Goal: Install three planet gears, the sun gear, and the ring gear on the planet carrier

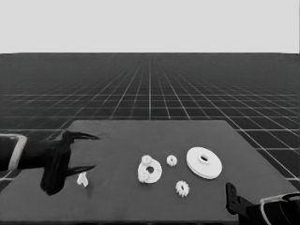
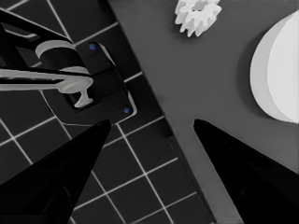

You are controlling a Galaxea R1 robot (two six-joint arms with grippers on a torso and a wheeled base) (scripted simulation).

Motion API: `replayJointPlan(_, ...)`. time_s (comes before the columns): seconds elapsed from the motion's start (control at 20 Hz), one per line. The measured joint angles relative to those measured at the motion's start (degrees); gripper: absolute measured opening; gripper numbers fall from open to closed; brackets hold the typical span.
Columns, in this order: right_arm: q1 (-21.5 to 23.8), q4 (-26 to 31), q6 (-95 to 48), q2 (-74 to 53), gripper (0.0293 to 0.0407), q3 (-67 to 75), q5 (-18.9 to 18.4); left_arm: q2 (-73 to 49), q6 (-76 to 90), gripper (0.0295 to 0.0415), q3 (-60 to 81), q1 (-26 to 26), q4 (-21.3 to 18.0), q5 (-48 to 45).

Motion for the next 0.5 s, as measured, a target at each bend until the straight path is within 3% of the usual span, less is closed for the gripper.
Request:
replayJointPlan(0.05, 17.5, 15.7, 27.7, 19.4, 0.0398, -12.1, -21.4, -0.2, 0.2, 0.0385, 0.2, -0.1, 0.0, -0.1)
replayJointPlan(0.1, 22.2, 23.3, 43.5, 38.2, 0.0393, -30.8, -22.9, -0.3, 0.3, 0.0385, 0.3, -0.1, 0.0, -0.2)
replayJointPlan(0.25, 22.0, 29.4, 46.9, 54.2, 0.0386, -63.0, -19.1, -0.4, 0.5, 0.0385, 0.4, -0.1, 0.0, -0.2)
replayJointPlan(0.5, 21.7, 31.2, 45.4, 58.9, 0.0385, -74.0, -18.3, -0.5, 0.5, 0.0385, 0.5, -0.1, 0.1, -0.2)
